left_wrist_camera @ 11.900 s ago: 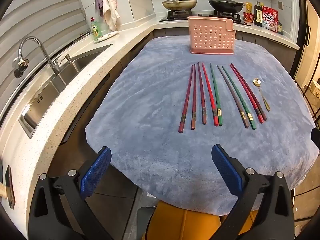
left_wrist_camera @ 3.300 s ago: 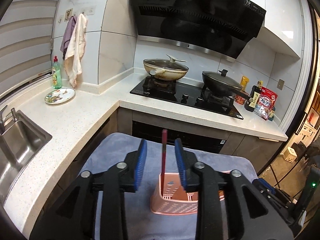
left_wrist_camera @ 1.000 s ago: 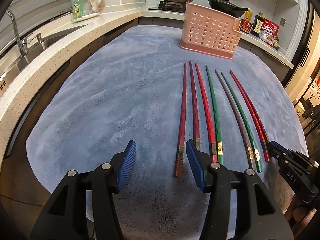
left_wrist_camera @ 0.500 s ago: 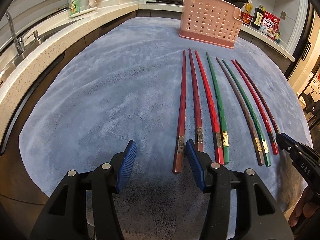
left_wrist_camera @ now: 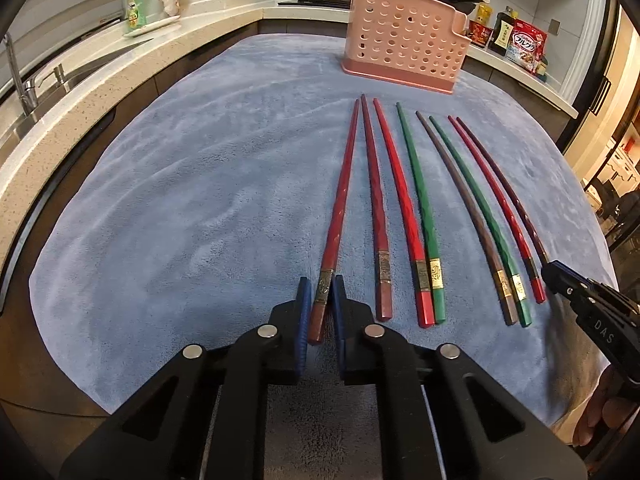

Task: Organize utensils
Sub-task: 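Grasp a dark red chopstick with the left tool while the right tool grasps a red chopstick, then lift both chopsticks and lower them into the pink holder, opening both tools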

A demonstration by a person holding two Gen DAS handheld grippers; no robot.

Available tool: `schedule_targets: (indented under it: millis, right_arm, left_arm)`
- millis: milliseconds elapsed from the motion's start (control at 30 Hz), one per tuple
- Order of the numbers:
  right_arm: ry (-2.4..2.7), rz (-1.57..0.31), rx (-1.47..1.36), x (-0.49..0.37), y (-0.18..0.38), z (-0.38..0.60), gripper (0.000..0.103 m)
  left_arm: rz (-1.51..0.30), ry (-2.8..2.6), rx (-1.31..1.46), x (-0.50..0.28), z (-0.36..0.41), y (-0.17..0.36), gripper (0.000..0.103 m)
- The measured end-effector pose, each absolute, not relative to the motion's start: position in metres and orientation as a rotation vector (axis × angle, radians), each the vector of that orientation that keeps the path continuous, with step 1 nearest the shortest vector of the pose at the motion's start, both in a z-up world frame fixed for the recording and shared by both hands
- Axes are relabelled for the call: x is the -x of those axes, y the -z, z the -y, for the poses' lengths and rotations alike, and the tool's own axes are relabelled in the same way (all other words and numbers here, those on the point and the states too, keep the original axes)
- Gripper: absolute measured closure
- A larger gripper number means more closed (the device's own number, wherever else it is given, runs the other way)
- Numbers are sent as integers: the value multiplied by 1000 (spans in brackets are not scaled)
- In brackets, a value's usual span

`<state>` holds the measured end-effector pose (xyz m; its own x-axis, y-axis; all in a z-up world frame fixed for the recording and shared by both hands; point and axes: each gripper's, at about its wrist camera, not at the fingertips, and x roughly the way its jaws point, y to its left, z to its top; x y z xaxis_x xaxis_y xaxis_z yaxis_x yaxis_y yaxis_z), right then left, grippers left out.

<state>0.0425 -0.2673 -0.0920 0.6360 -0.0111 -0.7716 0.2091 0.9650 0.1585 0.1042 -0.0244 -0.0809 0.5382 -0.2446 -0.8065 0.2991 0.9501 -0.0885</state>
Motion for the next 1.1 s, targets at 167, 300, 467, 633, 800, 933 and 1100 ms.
schedule_targets:
  millis: [167, 300, 467, 633, 800, 933, 1100]
  right_arm:
    - [137, -861, -249, -36, 85, 272, 96]
    - [142, -829, -255, -30, 71, 277, 96]
    - [143, -764, -264, -27, 43, 283, 96]
    - [138, -683, -268, -31, 5, 293, 96]
    - [132, -615, -274, -44, -27, 304, 96]
    - [114, -566, -288, -60, -52, 314, 96]
    - [114, -522, -264, -79, -76, 319, 96]
  left_arm:
    - [-947, 337, -27, -104, 20, 71, 94]
    - [-923, 348, -14, -103, 20, 56, 94]
    - [-876, 358, 9, -104, 18, 29, 94]
    - [-838, 366, 31, -113, 16, 2, 95]
    - [-793, 371, 45, -131, 17, -30, 96]
    - [-751, 370, 31, -146, 23, -52, 96]
    - [-699, 373, 12, -169, 35, -79, 96]
